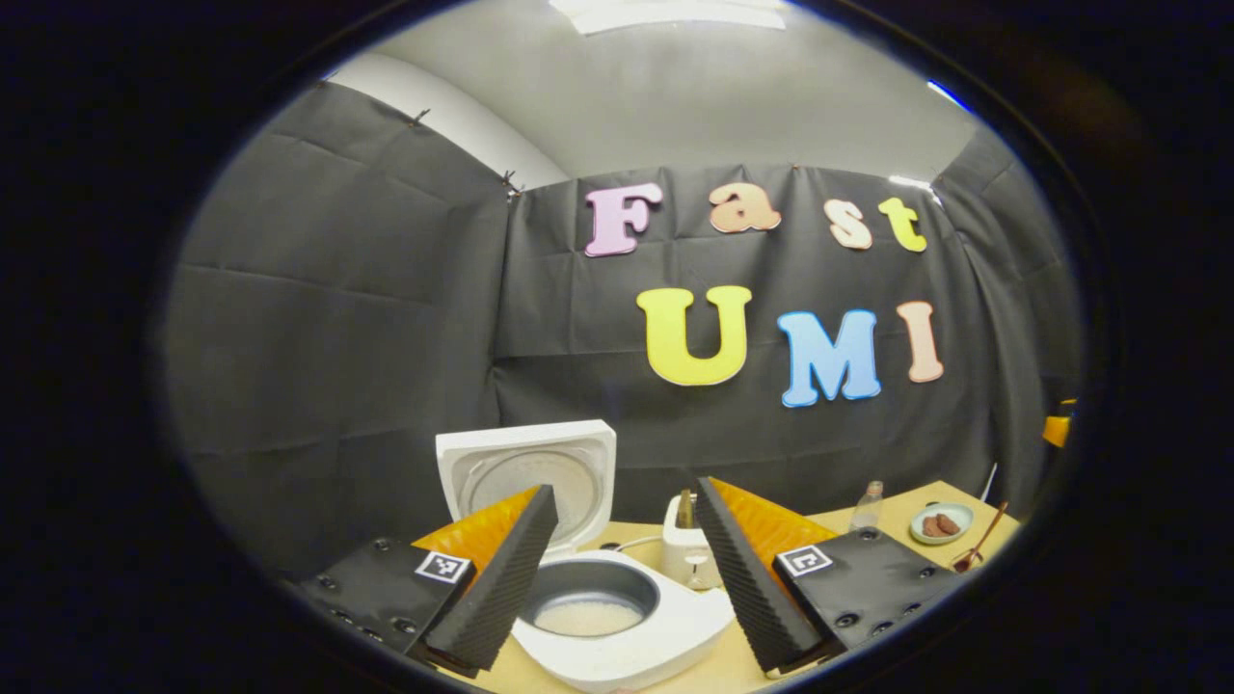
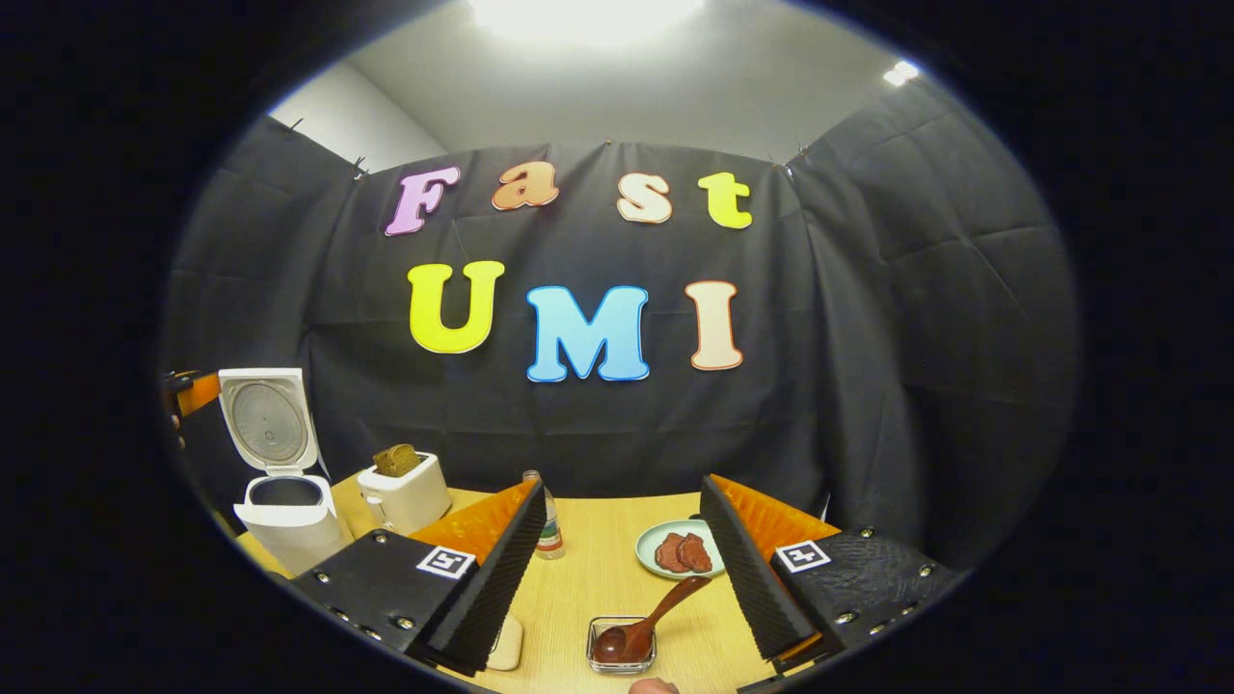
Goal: Close the left gripper, press the button to open the rice cooker; take a wooden spoon from the chopstick holder with the right hand, scoop a spoonful of rice and pour it into the rice cooker, then put the wooden spoon back into the chopstick holder.
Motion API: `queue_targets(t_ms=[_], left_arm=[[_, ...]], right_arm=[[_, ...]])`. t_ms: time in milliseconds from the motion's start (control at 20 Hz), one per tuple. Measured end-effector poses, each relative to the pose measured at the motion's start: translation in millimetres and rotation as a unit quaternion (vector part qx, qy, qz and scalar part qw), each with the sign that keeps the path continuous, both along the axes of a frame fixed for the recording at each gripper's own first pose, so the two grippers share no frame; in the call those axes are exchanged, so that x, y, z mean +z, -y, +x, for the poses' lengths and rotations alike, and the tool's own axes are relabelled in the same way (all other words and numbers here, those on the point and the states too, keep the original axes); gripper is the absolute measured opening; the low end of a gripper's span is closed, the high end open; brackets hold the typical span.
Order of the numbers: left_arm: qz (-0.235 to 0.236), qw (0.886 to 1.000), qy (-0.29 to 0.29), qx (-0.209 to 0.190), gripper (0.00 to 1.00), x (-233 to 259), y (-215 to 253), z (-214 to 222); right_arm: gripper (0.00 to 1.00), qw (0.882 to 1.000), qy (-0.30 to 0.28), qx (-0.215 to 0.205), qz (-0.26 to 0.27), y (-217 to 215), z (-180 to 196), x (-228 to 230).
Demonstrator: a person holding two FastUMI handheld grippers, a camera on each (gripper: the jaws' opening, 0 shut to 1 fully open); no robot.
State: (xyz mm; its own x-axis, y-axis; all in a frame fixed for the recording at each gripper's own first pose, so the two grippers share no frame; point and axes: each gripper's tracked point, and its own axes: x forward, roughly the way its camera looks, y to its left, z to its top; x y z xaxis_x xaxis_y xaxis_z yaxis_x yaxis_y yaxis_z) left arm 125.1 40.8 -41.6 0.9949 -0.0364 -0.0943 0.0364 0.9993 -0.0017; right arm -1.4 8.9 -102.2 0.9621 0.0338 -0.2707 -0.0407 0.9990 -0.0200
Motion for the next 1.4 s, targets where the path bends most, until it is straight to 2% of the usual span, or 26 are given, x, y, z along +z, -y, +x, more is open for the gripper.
queue_targets(t_ms=[50,100,150,200,450,800,850,900,950,1150,1400], left_arm=[[0.001,1.0,0.004,0.01,0.95,2.8,-10.5,15.7],[-0.003,1.0,0.008,0.015,1.0,8.5,-18.0,29.6],[-0.008,1.0,0.013,0.017,0.95,12.3,-21.9,43.9],[-0.01,1.0,0.017,0.02,1.0,16.5,-27.8,56.4],[0.01,0.999,0.036,0.033,1.0,30.1,-51.8,113.5],[-0.017,0.997,0.022,0.071,0.99,13.1,-88.5,197.3],[-0.017,0.997,0.017,0.075,0.99,9.0,-94.6,209.2],[-0.019,0.997,0.005,0.08,0.95,2.3,-101.3,219.7],[-0.024,0.996,-0.006,0.082,0.98,-3.4,-104.8,229.8],[-0.029,0.994,-0.044,0.094,0.95,-26.0,-116.5,266.1],[-0.01,0.989,-0.087,0.118,0.95,-52.3,-129.6,275.6]], right_arm=[[0.98,1.0,0.004,-0.002,-0.004,-2.2,-1.7,1.8],[0.98,1.0,0.009,-0.003,-0.005,-4.0,-4.7,4.8],[0.98,1.0,0.011,-0.008,-0.005,-4.8,-7.3,5.7],[0.97,1.0,0.009,-0.013,-0.003,-4.3,-10.0,4.1],[0.98,0.999,0.003,-0.047,-0.001,5.2,-26.1,0.9],[0.98,0.996,-0.015,-0.085,-0.012,15.1,-46.7,-12.6],[0.98,0.996,-0.017,-0.088,-0.015,16.4,-48.6,-13.8],[0.98,0.996,-0.018,-0.091,-0.016,17.0,-51.2,-14.8],[0.98,0.995,-0.02,-0.095,-0.017,18.8,-52.5,-16.4],[0.98,0.994,-0.033,-0.102,-0.021,24.1,-57.7,-23.9],[0.98,0.994,-0.035,-0.099,-0.036,29.3,-60.3,-22.3]])
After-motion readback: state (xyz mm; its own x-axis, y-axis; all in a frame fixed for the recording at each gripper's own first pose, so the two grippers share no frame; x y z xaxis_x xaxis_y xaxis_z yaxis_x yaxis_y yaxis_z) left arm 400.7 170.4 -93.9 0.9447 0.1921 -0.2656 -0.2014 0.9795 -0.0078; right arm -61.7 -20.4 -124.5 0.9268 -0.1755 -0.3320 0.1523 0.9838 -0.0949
